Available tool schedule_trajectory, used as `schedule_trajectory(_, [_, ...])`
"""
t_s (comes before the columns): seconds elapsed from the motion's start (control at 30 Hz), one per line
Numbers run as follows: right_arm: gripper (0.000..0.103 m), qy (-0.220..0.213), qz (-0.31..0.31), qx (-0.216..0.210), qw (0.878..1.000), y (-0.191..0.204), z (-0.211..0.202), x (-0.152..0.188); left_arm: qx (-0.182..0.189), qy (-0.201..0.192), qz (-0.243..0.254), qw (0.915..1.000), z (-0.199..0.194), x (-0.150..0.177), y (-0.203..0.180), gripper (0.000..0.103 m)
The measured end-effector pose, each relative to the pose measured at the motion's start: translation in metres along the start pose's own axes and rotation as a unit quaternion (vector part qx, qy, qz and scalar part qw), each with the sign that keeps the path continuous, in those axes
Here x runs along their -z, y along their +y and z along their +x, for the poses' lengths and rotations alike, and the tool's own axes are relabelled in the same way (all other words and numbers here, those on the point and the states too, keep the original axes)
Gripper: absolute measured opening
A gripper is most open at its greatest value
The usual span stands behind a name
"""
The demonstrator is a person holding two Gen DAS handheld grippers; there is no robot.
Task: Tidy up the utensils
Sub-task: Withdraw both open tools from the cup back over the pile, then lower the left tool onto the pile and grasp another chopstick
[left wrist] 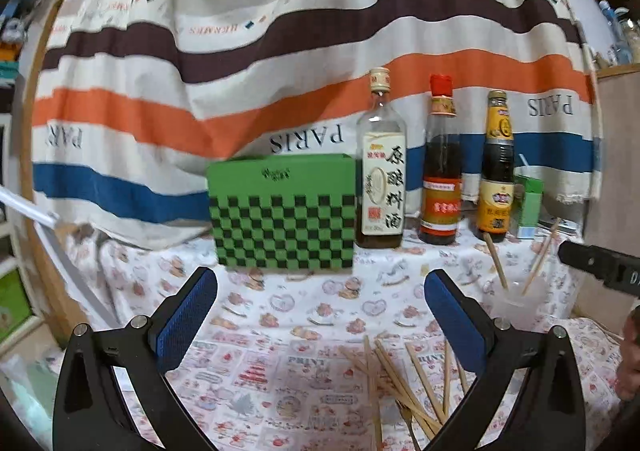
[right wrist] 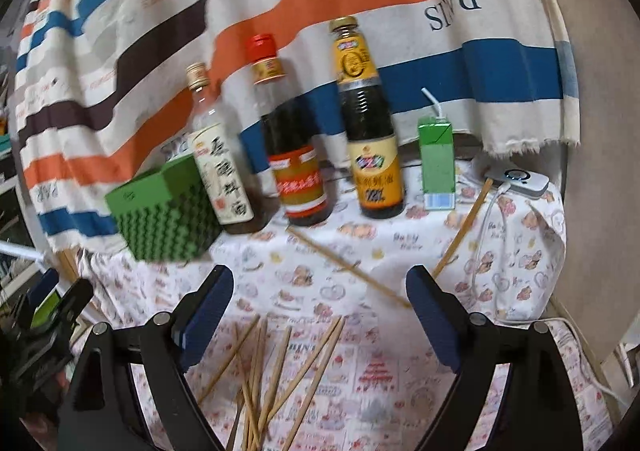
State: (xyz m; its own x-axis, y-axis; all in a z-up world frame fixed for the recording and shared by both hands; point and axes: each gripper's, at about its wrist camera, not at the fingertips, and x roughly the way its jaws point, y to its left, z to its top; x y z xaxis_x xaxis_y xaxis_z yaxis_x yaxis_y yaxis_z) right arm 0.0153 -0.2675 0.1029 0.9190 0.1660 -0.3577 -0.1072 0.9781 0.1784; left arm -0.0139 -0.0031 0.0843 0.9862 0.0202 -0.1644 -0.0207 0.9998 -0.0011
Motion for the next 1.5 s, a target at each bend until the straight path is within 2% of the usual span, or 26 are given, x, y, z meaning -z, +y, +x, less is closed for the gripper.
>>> schedule_trajectory(0.1, [0.091, -0.010, -0.007, -0.006, 1.000, 0.000, 0.005, 0.015, -0.024, 0.008, 0.022, 0.9994, 0.011, 0.014, 0.000, 0.103])
schedule_trajectory(0.17, [0.091, -0.001, -0.013, 0.001, 1.000, 0.000, 0.010, 0.022, -0.024, 0.016, 0.032, 0.9991, 0.016, 0.021, -0.001, 0.103])
schedule_trajectory(0.23, [0.091, 0.015, -0.020, 0.001, 1.000, -0.002, 0.017, 0.027, 0.002, 0.030, 0.014, 0.9994, 0.022, 0.027, 0.002, 0.103])
schedule_trajectory(0.3, [0.091, 0.016, -0.016, 0.005, 1.000, -0.008, 0.019, 0.032, 0.045, 0.044, -0.016, 0.9979, 0.026, 0.033, 0.005, 0.103])
schedule_trajectory(0.43, [0.091, 0.027, -0.014, 0.022, 0.999, -0.012, 0.028, 0.038, 0.072, 0.091, -0.037, 0.9926, 0.038, 0.041, 0.005, 0.103])
schedule_trajectory(0.53, [0.091, 0.044, -0.008, 0.028, 0.999, -0.014, 0.035, 0.041, 0.096, 0.142, -0.054, 0.9837, 0.050, 0.049, 0.005, 0.103])
schedule_trajectory(0.63, [0.091, 0.047, 0.007, 0.021, 0.999, -0.014, 0.035, 0.044, 0.085, 0.175, -0.053, 0.9795, 0.059, 0.057, 0.002, 0.103])
schedule_trajectory(0.8, [0.091, 0.058, -0.019, 0.030, 0.998, -0.007, 0.040, 0.050, 0.076, 0.238, -0.008, 0.9682, 0.076, 0.075, -0.013, 0.103])
schedule_trajectory(0.97, [0.091, 0.079, -0.023, 0.030, 0.996, -0.004, 0.050, 0.057, 0.074, 0.266, 0.015, 0.9610, 0.084, 0.088, -0.022, 0.103])
schedule_trajectory(1.03, [0.091, 0.082, -0.018, 0.029, 0.996, -0.004, 0.052, 0.059, 0.059, 0.286, 0.026, 0.9561, 0.090, 0.094, -0.023, 0.102])
schedule_trajectory(1.1, [0.091, 0.088, -0.020, 0.031, 0.995, -0.003, 0.054, 0.061, 0.060, 0.301, 0.013, 0.9517, 0.096, 0.098, -0.019, 0.097])
schedule_trajectory(1.17, [0.091, 0.091, -0.021, 0.031, 0.995, -0.003, 0.055, 0.062, 0.056, 0.302, 0.003, 0.9518, 0.097, 0.100, -0.016, 0.091])
schedule_trajectory(1.23, [0.091, 0.095, -0.018, 0.030, 0.995, -0.004, 0.057, 0.063, 0.048, 0.297, 0.005, 0.9536, 0.096, 0.100, -0.014, 0.081])
schedule_trajectory(1.3, [0.091, 0.103, -0.020, 0.029, 0.994, -0.004, 0.059, 0.063, 0.047, 0.296, 0.008, 0.9539, 0.095, 0.099, -0.015, 0.076])
schedule_trajectory(1.37, [0.091, 0.107, -0.028, 0.032, 0.993, -0.003, 0.059, 0.064, 0.065, 0.305, 0.003, 0.9503, 0.096, 0.099, -0.015, 0.070])
schedule_trajectory(1.43, [0.091, 0.105, -0.034, 0.037, 0.993, -0.001, 0.059, 0.064, 0.094, 0.322, -0.001, 0.9419, 0.098, 0.100, -0.018, 0.055])
schedule_trajectory(1.5, [0.091, 0.105, -0.039, 0.036, 0.993, 0.001, 0.060, 0.065, 0.122, 0.336, -0.005, 0.9338, 0.099, 0.102, -0.021, 0.050])
